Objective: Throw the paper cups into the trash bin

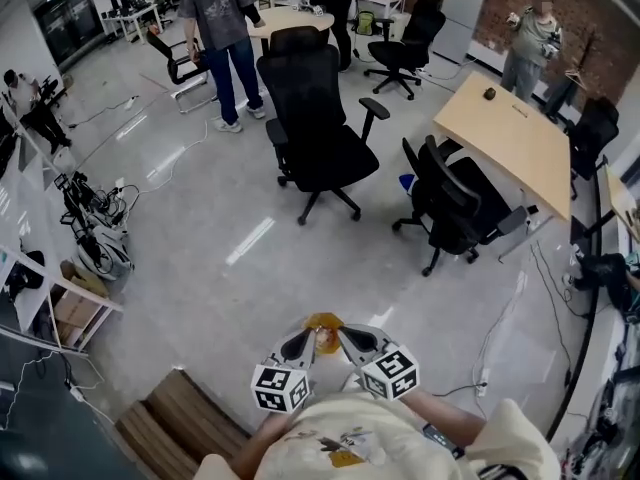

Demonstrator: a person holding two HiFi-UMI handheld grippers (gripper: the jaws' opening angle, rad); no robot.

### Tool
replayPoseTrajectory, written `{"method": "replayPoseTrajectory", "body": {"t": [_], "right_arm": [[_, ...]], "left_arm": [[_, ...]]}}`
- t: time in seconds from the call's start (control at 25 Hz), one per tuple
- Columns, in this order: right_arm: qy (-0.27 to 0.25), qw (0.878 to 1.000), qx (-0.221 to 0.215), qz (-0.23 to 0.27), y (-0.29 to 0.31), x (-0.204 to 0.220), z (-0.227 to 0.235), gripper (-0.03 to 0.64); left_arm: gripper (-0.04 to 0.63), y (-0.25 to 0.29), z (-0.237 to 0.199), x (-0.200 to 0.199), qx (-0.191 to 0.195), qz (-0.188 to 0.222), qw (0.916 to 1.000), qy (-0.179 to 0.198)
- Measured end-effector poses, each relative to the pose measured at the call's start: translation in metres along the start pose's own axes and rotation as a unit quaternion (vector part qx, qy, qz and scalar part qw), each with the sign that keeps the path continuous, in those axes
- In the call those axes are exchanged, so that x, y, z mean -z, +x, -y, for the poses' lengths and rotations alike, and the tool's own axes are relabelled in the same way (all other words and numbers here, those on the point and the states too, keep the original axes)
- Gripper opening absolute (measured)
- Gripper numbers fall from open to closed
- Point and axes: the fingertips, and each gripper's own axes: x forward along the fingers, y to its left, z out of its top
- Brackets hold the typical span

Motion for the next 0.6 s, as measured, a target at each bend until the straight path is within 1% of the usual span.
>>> {"method": "replayPoseTrajectory", "body": {"t": [0.12,0.28,0.6], "right_arm": [[-0.007,1.0,0.001,0.013,-0.008,-0.01,-0.001,0.008],[-0.013,0.999,0.009,0.03,-0.021,-0.015,-0.001,0.008],[-0.004,0.999,0.011,0.032,-0.035,-0.019,0.024,0.008]], "left_arm": [[0.005,-0.001,0.01,-0.013,0.012,0.005,0.9999,0.006],[0.006,-0.001,0.03,-0.018,0.028,0.011,0.9994,0.015],[0.006,0.026,0.057,-0.027,0.039,0.015,0.9988,0.026]]}}
